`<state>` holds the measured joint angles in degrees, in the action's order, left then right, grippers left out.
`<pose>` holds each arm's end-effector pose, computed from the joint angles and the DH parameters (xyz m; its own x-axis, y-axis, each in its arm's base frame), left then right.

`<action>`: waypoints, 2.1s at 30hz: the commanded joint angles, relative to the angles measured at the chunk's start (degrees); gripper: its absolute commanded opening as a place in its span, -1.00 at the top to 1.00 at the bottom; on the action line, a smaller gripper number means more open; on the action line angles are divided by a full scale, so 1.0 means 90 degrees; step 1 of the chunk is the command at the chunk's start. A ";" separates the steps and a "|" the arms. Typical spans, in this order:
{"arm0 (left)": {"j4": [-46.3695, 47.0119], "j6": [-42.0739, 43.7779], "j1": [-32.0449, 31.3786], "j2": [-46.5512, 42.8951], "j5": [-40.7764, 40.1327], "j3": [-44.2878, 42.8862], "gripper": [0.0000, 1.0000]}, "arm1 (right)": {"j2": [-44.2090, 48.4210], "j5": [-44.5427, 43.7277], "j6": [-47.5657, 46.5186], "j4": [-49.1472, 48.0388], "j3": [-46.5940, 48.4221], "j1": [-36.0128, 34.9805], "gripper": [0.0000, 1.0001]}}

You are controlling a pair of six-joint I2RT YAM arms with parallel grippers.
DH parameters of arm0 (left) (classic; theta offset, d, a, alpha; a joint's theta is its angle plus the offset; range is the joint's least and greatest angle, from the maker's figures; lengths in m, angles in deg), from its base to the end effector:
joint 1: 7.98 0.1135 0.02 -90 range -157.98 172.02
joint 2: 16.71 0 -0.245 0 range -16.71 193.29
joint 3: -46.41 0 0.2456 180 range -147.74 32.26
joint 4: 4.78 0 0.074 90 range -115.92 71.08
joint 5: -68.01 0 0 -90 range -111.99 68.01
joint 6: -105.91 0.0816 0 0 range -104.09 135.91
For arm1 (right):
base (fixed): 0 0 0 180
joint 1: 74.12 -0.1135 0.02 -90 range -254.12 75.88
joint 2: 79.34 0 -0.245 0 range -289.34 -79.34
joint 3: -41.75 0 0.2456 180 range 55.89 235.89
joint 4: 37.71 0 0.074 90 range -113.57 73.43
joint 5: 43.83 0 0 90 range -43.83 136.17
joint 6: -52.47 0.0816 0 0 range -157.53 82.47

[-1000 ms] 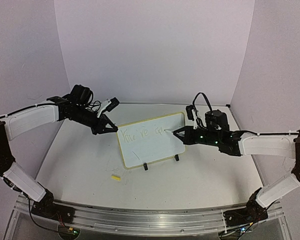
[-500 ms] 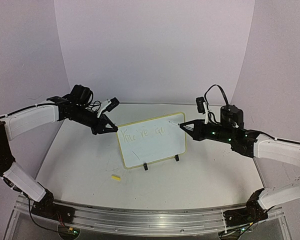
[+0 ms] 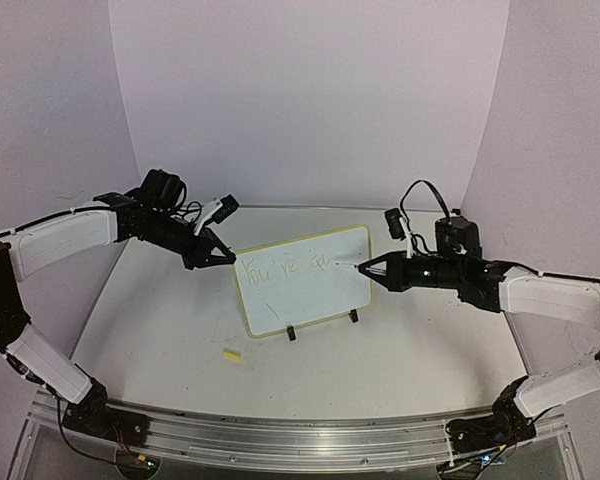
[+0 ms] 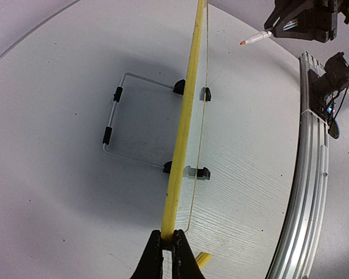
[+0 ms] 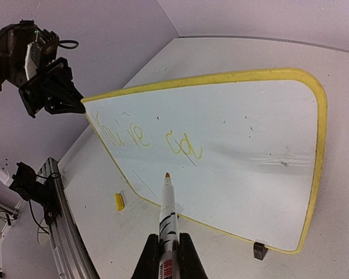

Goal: Write a sentence on the whiteboard

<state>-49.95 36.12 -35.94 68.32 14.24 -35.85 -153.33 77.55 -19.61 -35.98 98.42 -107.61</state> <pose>0.2757 -0.2010 0.2419 -0.3639 0.5087 -0.7803 0.9097 0.3742 -0.1804 0.2457 0.2135 0.2290 -0.5302 -0.0359 -0.8471 -0.7550 0.4745 0.4525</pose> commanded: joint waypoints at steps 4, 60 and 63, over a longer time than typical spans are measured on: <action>-0.0073 0.0271 -0.0019 0.0012 -0.0226 -0.0018 1.00 | -0.0409 0.0077 -0.0125 -0.0391 0.0385 0.0021 1.00; -0.0071 0.0265 -0.0019 0.0026 -0.0211 -0.0029 1.00 | -0.0572 -0.0150 0.0444 -0.0925 0.0300 0.0047 1.00; -0.0070 0.0270 -0.0019 0.0031 -0.0214 -0.0034 1.00 | -0.0713 -0.0230 0.0420 -0.0987 0.0374 0.0047 1.00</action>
<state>-49.94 36.12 -35.96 68.33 14.24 -35.83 -158.69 76.63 -15.57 -42.62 99.39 -107.50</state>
